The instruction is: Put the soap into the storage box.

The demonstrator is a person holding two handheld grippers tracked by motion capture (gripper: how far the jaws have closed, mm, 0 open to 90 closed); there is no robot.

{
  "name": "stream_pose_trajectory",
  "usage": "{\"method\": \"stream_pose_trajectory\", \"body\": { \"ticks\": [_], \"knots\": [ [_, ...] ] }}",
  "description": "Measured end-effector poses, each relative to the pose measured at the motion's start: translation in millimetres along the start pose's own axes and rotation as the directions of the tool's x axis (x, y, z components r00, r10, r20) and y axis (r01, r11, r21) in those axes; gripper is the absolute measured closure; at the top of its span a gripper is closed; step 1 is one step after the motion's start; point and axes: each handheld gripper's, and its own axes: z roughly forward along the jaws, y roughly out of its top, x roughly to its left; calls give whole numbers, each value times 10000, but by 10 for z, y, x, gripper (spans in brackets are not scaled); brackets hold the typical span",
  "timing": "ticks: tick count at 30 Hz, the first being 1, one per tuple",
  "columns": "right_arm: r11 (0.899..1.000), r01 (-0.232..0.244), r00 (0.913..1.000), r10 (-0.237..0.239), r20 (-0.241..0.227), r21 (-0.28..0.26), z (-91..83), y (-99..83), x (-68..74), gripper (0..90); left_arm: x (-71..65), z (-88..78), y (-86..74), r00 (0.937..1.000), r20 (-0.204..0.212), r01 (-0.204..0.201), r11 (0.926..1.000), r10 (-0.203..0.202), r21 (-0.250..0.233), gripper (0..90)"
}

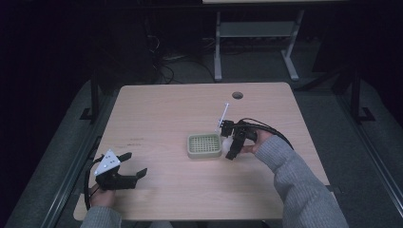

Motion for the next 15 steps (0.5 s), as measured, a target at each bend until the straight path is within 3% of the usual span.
{"method": "stream_pose_trajectory", "body": {
  "ticks": [3,15],
  "knots": [
    [9998,33,10000,-34,-49,-212,-14,31,-13,234,-4,0,3,10000,-21,17,10000,-17,-10,128],
    [9996,194,9998,-194,35,-185,-65,179,-49,234,-3,0,3,10000,-2,40,10000,-40,-51,128]
  ]
}}
